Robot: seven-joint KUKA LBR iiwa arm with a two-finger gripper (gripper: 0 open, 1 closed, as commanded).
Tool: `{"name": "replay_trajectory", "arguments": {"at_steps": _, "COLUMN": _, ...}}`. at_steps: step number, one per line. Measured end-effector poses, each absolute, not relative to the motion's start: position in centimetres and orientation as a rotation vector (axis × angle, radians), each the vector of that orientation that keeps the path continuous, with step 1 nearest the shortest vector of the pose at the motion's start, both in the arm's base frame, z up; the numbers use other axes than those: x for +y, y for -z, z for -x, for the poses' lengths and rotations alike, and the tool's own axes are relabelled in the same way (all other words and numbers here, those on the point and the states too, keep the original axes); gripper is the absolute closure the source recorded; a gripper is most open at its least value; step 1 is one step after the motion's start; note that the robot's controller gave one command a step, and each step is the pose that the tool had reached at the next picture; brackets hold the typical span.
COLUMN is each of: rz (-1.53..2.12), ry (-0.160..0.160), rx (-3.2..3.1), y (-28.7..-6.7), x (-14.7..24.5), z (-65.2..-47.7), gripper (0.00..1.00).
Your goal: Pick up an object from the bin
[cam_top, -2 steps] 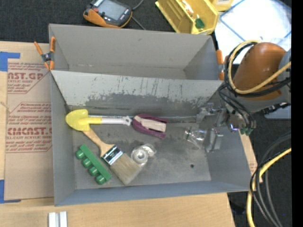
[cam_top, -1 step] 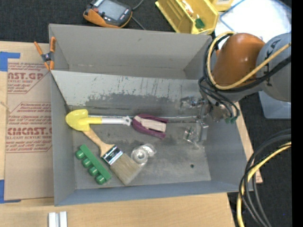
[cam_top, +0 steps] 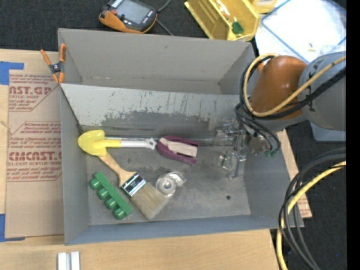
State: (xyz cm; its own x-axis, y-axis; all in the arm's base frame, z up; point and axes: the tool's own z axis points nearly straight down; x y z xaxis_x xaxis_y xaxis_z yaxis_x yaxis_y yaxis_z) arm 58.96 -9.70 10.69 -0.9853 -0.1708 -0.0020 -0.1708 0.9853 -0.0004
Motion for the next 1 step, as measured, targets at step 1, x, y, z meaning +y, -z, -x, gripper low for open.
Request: {"name": "replay_trajectory", "arguments": {"at_steps": 1, "rz": 0.707, "ry": 0.0, "rx": 3.049, "y": -6.9, "x": -7.21, "z": -58.46, "gripper": 0.0}}
